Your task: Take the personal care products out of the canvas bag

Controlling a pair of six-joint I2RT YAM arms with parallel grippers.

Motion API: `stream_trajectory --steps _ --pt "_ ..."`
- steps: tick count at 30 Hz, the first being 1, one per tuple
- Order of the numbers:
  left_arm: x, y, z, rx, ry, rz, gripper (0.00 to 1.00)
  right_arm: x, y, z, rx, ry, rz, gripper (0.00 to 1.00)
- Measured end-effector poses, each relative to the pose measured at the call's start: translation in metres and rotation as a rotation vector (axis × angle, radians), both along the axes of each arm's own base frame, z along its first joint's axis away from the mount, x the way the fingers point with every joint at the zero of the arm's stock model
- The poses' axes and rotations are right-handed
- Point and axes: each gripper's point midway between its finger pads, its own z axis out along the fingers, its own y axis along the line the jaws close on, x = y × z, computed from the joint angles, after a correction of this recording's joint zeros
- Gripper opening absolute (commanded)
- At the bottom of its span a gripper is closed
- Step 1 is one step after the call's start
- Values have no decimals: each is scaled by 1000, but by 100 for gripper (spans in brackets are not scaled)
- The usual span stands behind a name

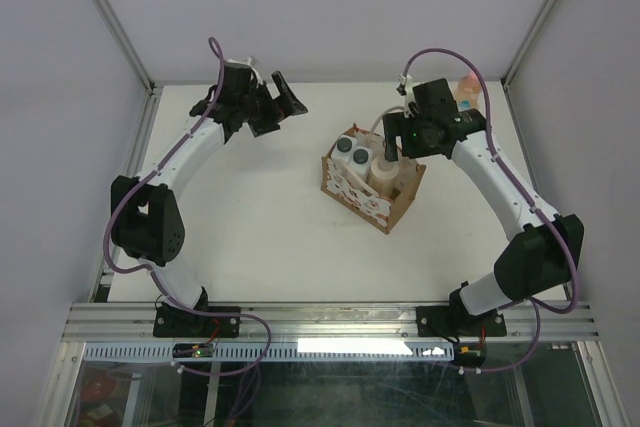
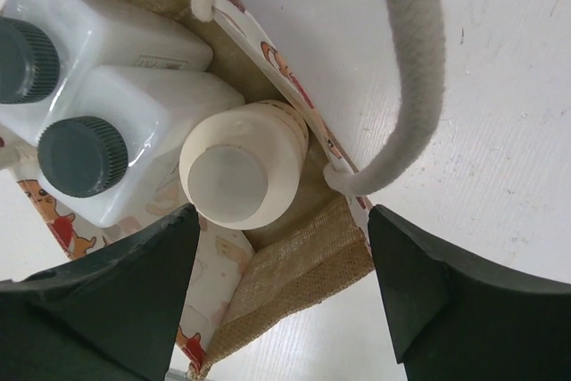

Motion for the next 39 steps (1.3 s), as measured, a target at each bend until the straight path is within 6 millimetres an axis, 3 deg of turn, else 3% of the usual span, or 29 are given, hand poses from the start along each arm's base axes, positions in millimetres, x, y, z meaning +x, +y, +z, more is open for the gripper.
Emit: stream_trajectory --steps 2,10,19,32,39 --pt "0 -3 0 -9 -3 4 99 -2 -1 -4 -7 10 5 84" --pt "-5 -17 1 -25 -3 -14 99 -4 -1 -11 -15 19 23 85" --pt "-2 -15 0 -16 -9 2 99 -12 -4 -33 -37 65 39 86" --pt "5 -17 9 -30 -57 5 99 -15 4 -32 -49 60 68 86" --pt "4 -18 9 -30 -59 -6 99 -12 13 -3 -74 10 83 86"
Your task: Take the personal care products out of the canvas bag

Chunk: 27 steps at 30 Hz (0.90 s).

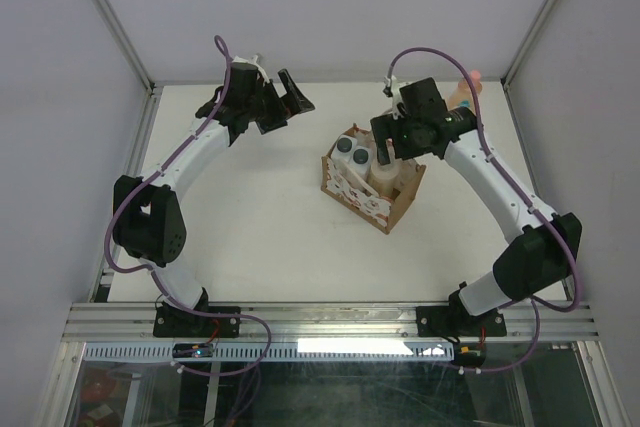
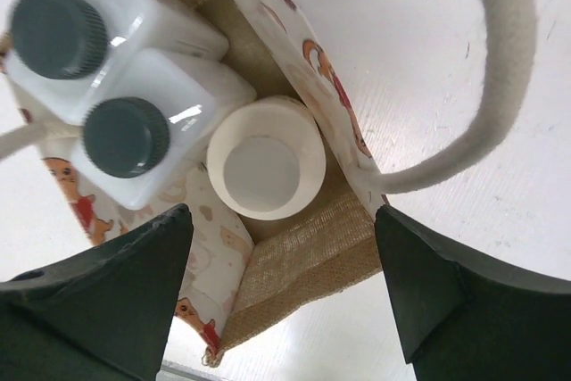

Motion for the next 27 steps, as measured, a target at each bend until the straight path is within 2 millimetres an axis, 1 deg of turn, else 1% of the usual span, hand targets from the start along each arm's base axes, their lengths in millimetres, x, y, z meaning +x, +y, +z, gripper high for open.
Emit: stream_trajectory --steps 3,5,7,9,12,16,21,27 --pt "0 0 0 5 -3 -4 99 4 7 15 6 -41 11 83" --pt "0 0 0 8 -6 -6 99 4 10 17 9 -46 20 78" --pt "0 0 -1 11 -8 -9 99 1 13 15 13 -39 31 76" --pt "-1 0 -1 14 -9 -13 99 -1 14 10 13 -23 35 76" --pt "-2 0 -2 21 -9 -23 99 -4 13 -4 -3 10 32 79" --pt "-4 0 -3 30 -9 -41 99 -4 12 -22 -26 47 29 80" --pt "-5 0 -4 42 -16 -53 99 -1 14 -39 -34 70 27 80" --pt "-6 1 -6 57 -24 -66 99 4 15 -53 -45 81 28 76"
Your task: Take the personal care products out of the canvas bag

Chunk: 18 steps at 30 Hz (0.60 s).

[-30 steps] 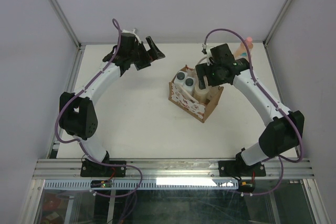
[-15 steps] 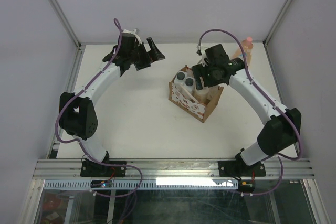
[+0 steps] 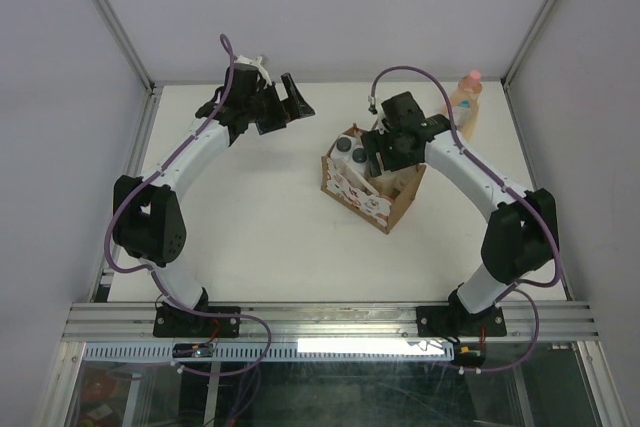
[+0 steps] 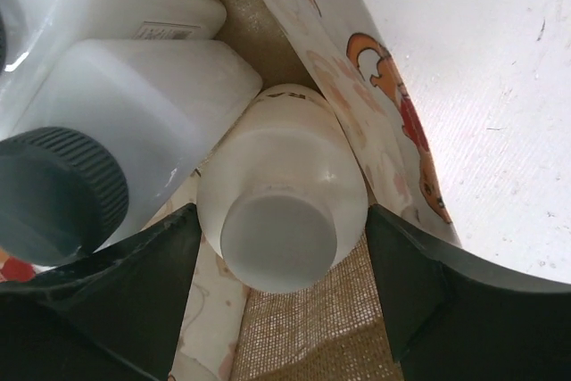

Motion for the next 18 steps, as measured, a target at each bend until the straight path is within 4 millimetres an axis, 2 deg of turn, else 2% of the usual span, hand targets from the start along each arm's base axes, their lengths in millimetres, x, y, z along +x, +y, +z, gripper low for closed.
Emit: stream_trajectory --steps 14,18 --pt "-4 1 -4 24 5 -20 99 10 4 -23 -19 24 9 76" --pt "-6 2 -6 29 15 -20 99 11 5 -29 -23 31 9 72"
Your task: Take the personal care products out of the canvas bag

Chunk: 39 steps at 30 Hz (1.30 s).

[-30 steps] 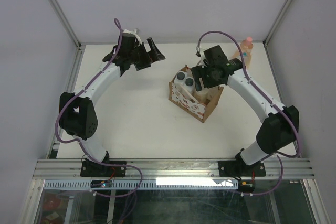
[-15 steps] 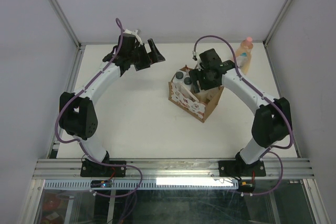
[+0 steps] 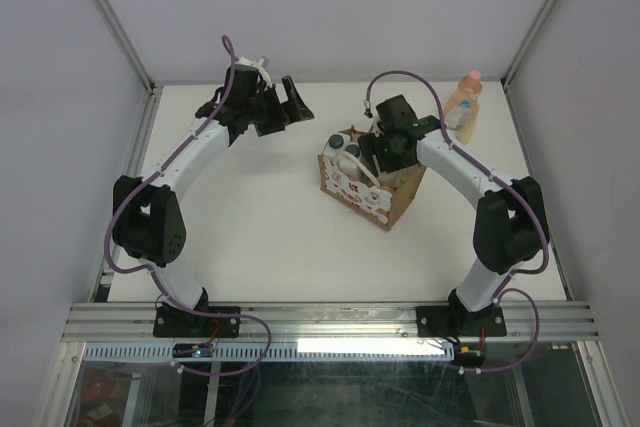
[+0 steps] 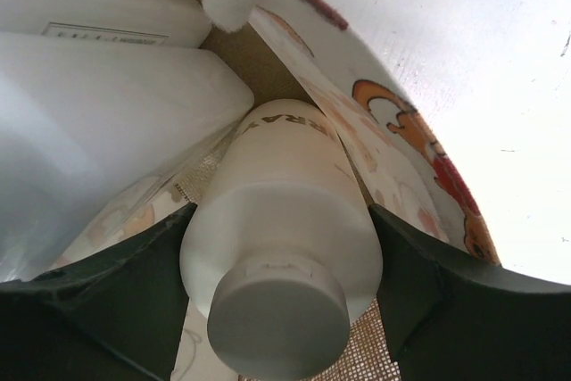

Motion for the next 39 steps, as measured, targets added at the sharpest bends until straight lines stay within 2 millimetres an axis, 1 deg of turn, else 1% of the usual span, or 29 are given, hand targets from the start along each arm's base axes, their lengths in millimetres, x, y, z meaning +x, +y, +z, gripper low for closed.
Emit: stream_trajectory --steps 6,8,16,21,25,31,35,39 --pt "-1 0 -1 2 3 -2 99 1 -1 -1 -5 -1 3 61" --pt "-1 0 0 -1 4 -6 99 1 -1 -1 -6 -2 3 55" --pt "-3 -3 0 -10 8 -19 99 -2 -3 1 -11 7 -5 27" --pt "-4 -3 1 -12 8 -21 99 -8 -6 7 -19 29 -28 22" --pt "-6 -2 3 -16 3 -23 99 -11 -6 22 7 17 -55 17" --pt "-21 0 1 -25 19 -30 99 -10 -4 51 75 -22 -106 9" --pt "-35 4 0 -26 20 -32 99 -10 -9 58 139 3 -173 6" --pt "-51 6 -6 -36 25 -31 99 -7 -16 61 217 39 -252 4"
